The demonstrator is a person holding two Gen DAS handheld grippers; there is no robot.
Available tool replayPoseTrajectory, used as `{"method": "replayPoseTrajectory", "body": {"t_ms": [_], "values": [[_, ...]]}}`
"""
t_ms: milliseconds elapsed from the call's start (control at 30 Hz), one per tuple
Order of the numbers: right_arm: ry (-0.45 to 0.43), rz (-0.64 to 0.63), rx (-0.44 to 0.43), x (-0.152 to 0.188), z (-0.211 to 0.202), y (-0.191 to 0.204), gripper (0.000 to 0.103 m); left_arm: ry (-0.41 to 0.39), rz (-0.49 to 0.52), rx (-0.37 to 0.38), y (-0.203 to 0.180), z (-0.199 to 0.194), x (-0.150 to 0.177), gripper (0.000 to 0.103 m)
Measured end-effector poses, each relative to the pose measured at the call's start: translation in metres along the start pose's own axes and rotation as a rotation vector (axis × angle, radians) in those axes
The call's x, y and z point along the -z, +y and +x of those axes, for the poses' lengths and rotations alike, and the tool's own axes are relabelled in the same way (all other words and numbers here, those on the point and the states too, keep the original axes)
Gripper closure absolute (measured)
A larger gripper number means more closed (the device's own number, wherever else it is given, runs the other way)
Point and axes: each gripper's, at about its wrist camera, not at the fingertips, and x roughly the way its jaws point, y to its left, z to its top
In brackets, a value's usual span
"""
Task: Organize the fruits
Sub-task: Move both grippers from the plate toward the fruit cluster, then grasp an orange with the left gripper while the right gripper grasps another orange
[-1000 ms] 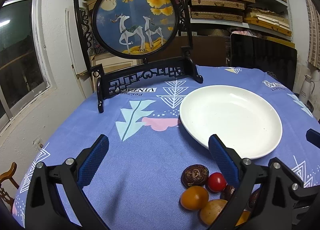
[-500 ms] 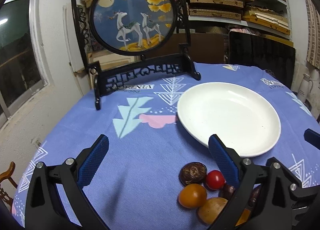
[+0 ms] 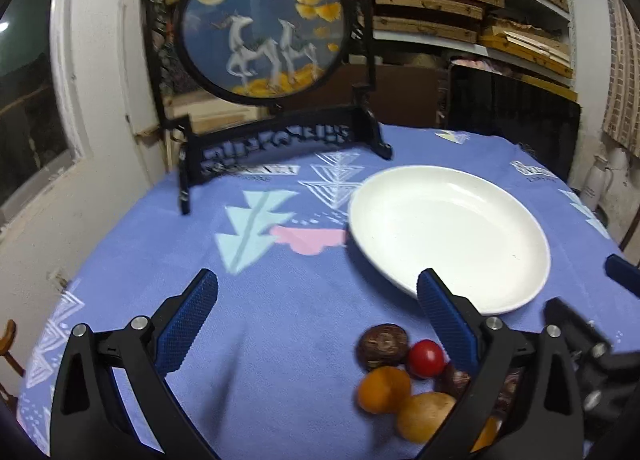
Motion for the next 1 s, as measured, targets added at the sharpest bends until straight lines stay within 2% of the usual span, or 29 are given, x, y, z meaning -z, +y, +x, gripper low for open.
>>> {"method": "replayPoseTrajectory", "body": {"t_ms": [100,233,367,400,500,567,633,733,800,833,867,900,933,967,1000], "values": [[0.025,0.027,-0.029,0.003,-0.017,-0.020,0.003,-0.004,0.000,0.043,0.010,-0.016,0.009,0.005],[0.079,0.009,-0.078,0.020,-0.044,-0.047,0.003,0.060,0.109,0.092,0.018,-0.043,0.032,0.005],[0.170,-0.005,-0.156,0.055,-0.070,-0.072,0.003,0.125,0.196,0.182,0.020,-0.068,0.067,0.005],[0.201,-0.006,-0.191,0.066,-0.076,-0.077,0.003,0.163,0.224,0.205,0.021,-0.074,0.077,0.005],[0.254,-0.047,-0.245,0.094,-0.090,-0.078,0.004,0.213,0.248,0.284,0.017,-0.085,0.103,0.005],[0.294,-0.098,-0.264,0.106,-0.091,-0.071,0.013,0.243,0.258,0.315,0.014,-0.086,0.113,0.005],[0.333,-0.132,-0.305,0.118,-0.087,-0.060,0.018,0.270,0.283,0.327,0.007,-0.088,0.121,0.005],[0.336,-0.173,-0.323,0.122,-0.081,-0.045,0.019,0.288,0.311,0.337,-0.003,-0.085,0.123,0.005],[0.329,-0.181,-0.360,0.121,-0.078,-0.039,0.025,0.288,0.322,0.333,-0.009,-0.080,0.121,0.005],[0.330,-0.188,-0.378,0.120,-0.075,-0.035,0.032,0.291,0.318,0.330,-0.011,-0.077,0.121,0.005],[0.339,-0.200,-0.389,0.119,-0.072,-0.032,0.046,0.301,0.314,0.330,-0.012,-0.073,0.120,0.005],[0.367,-0.221,-0.395,0.120,-0.066,-0.027,0.054,0.312,0.310,0.344,-0.014,-0.069,0.120,0.010],[0.382,-0.230,-0.388,0.120,-0.063,-0.026,0.059,0.319,0.315,0.362,-0.016,-0.068,0.121,0.038],[0.374,-0.229,-0.392,0.119,-0.064,-0.026,0.060,0.359,0.317,0.397,-0.017,-0.064,0.123,0.057],[0.371,-0.240,-0.392,0.119,-0.066,-0.026,0.060,0.390,0.305,0.413,-0.017,-0.061,0.124,0.059]]}}
